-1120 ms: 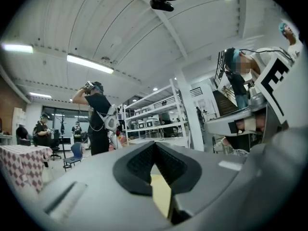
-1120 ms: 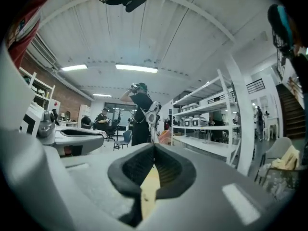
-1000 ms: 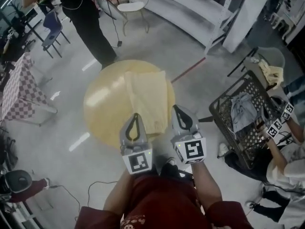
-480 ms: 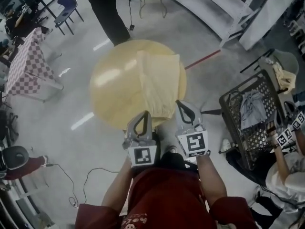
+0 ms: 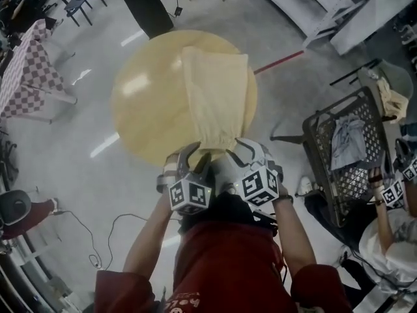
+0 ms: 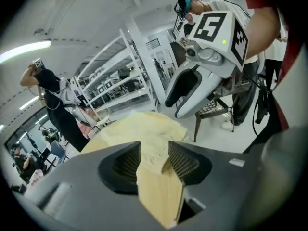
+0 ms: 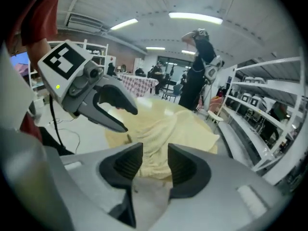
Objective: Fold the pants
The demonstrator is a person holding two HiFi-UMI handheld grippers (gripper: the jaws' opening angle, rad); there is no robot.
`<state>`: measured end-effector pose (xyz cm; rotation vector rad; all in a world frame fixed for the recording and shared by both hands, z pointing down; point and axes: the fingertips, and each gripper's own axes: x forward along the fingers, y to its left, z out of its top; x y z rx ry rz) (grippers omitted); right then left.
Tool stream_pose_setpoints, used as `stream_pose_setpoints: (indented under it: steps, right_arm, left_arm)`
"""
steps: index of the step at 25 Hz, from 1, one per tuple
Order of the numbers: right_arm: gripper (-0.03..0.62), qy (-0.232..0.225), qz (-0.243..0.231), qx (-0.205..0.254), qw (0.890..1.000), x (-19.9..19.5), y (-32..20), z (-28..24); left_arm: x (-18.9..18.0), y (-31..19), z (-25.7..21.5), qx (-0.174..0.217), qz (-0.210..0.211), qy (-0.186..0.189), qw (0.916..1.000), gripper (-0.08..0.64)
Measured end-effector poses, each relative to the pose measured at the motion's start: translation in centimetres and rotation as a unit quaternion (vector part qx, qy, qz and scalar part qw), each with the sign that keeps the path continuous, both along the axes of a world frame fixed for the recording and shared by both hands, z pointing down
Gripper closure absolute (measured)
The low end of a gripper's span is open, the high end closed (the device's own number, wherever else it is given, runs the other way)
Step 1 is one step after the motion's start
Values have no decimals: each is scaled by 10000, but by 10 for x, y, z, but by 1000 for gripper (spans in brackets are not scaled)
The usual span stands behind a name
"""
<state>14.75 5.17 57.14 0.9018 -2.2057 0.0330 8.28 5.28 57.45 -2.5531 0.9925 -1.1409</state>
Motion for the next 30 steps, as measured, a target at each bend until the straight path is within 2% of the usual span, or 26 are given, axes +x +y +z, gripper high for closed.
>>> stream_pose_setpoints:
  steps: [3, 7, 15, 18, 19, 23, 27, 30]
  right_arm:
    - [408, 372, -403, -387, 9977, -7, 11, 27]
    - [365, 657, -666, -694, 9932, -9, 12, 51]
    - [356, 1062, -1131, -1436, 9774, -10, 4, 92]
    - [356, 1135, -1219, -1631, 9724, -8, 4, 103]
    - [363, 1148, -1228, -1647, 9719, -7, 3, 105]
    - [400, 1207, -1305, -1651, 9701, -8, 2, 105]
    - [469, 1241, -1310, -1645, 9697, -5, 4, 105]
    - [481, 1281, -1322, -1594, 9699, -2, 10, 103]
  left_arm:
    - [-1, 1, 23, -347, 246, -357, 9985, 342]
    - [-5, -3, 50, -774, 466, -741, 9932, 308]
    - [-1, -7, 86, -1305, 1023, -1083, 9802, 304]
    - [-3, -11, 90, -1343, 1068, -1056, 9795, 337]
    - [-4, -13, 91, -1323, 1075, -1056, 9797, 380]
    - [-5, -14, 93, -1283, 1135, -1094, 9791, 424]
    - [-4, -9, 93, -1256, 1149, -1139, 9788, 448]
    - [-2, -2, 89, -1267, 1113, -1121, 9793, 453]
